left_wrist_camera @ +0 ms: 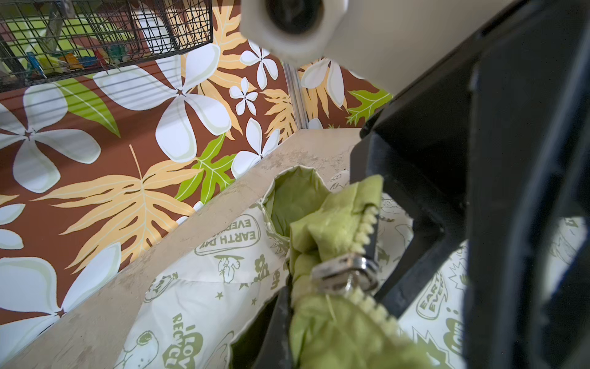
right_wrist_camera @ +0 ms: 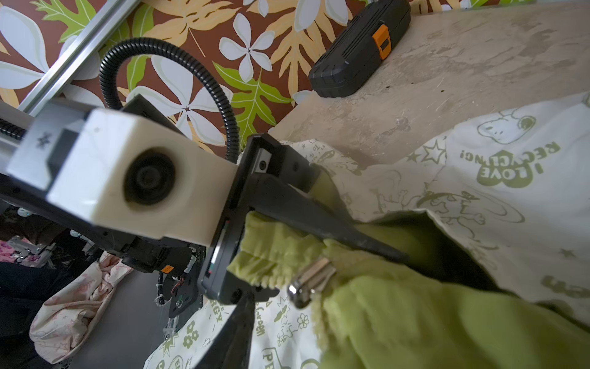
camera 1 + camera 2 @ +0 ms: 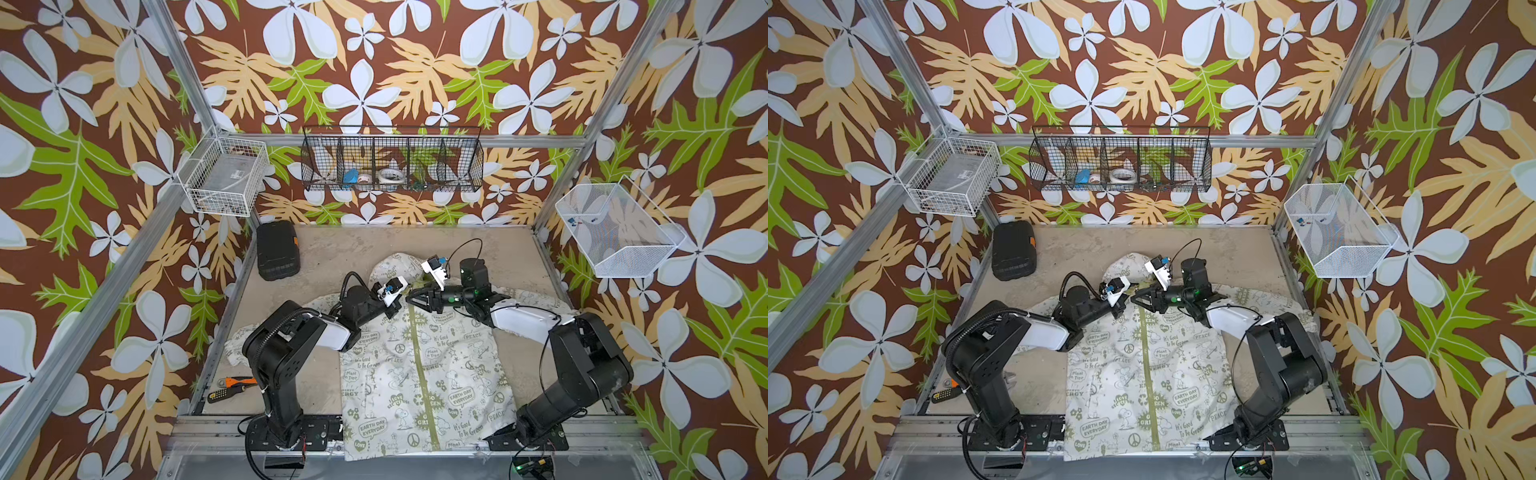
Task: Unzip the jacket
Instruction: Unzip the zipper on the jacket.
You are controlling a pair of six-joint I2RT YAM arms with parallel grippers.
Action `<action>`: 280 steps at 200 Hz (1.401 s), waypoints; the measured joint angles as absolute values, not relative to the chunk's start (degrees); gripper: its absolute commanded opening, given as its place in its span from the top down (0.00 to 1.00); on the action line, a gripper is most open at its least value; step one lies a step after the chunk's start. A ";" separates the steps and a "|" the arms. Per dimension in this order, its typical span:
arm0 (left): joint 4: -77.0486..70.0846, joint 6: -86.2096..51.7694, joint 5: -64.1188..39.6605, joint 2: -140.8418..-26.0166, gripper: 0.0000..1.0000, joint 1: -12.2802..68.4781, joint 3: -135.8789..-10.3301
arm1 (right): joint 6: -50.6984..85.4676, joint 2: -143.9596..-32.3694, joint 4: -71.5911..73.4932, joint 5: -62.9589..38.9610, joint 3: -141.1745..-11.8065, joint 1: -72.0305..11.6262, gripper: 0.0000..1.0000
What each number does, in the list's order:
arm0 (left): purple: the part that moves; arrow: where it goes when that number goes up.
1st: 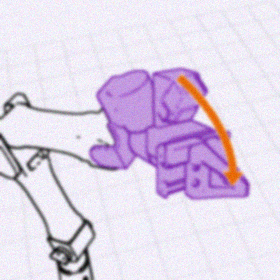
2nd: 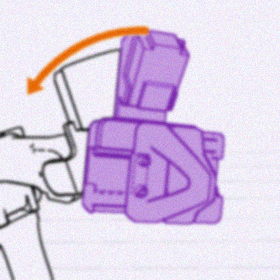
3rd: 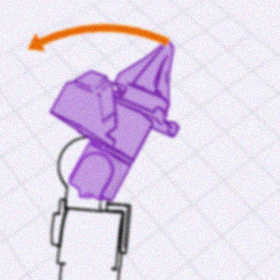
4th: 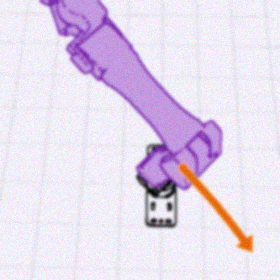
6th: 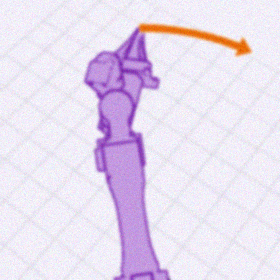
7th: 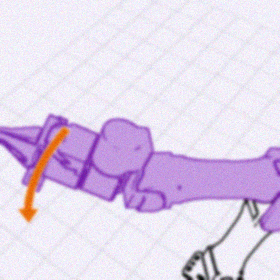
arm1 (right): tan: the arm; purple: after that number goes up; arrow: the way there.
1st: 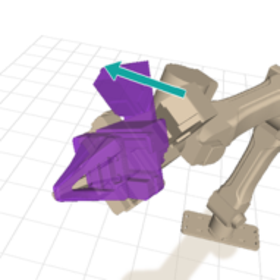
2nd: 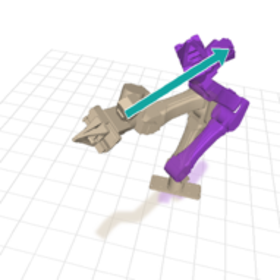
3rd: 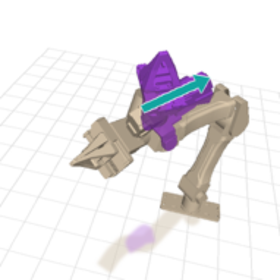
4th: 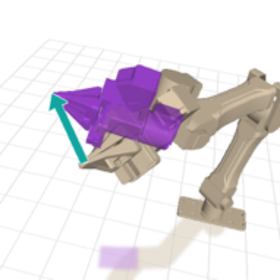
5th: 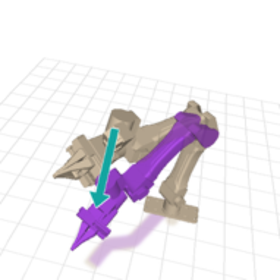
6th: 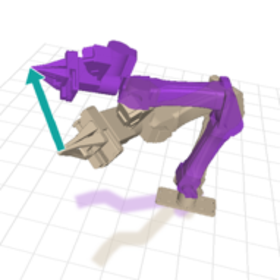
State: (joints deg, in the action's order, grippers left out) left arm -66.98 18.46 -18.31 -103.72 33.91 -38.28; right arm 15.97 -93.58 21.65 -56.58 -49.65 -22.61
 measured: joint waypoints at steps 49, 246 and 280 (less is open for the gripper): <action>-65.36 19.73 -18.48 -103.13 1.00 33.91 -38.33 | 14.55 -94.70 19.66 -56.55 -50.50 -22.00 0.56; -60.82 21.12 -21.04 -103.13 1.00 33.76 -40.75 | 13.39 -96.01 14.57 -57.52 -54.39 -21.69 0.71; -60.82 21.34 -21.08 -103.13 1.00 33.76 -40.75 | 13.56 -95.94 14.57 -57.60 -54.43 -21.69 0.76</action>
